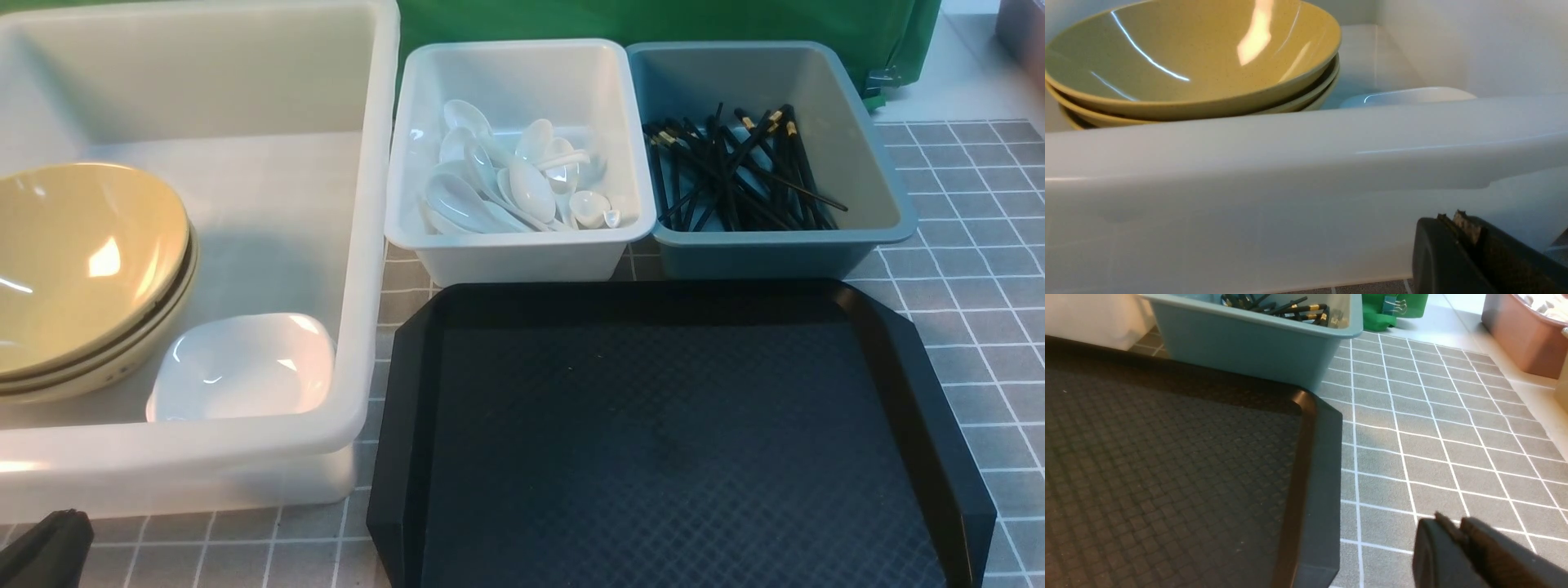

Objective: On grey table put chopsticks spoon bowls plates into blue grey white boxes.

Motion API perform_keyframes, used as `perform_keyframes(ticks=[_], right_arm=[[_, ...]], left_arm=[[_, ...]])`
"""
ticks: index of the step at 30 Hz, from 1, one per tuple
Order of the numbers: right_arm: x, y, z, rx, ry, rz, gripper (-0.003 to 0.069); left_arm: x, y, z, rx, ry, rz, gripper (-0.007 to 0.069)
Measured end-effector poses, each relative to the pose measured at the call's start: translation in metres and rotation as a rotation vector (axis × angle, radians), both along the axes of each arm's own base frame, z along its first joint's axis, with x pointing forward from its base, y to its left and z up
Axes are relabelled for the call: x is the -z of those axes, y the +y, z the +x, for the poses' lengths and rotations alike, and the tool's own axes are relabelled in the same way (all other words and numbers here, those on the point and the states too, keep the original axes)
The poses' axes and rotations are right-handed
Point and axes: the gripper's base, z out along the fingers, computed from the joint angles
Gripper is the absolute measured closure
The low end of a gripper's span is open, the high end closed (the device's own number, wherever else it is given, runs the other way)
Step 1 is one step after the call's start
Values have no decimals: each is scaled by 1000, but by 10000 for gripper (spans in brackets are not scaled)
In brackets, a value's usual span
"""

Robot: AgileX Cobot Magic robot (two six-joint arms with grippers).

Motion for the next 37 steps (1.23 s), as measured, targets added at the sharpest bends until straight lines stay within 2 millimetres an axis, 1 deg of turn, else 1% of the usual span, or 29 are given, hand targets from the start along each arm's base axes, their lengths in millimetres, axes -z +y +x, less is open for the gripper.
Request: perform_keyframes(ticks=[37], right_arm=[[0, 0, 0, 0, 0, -1, 516]], left_arm=[[0, 0, 0, 0, 0, 0, 633]])
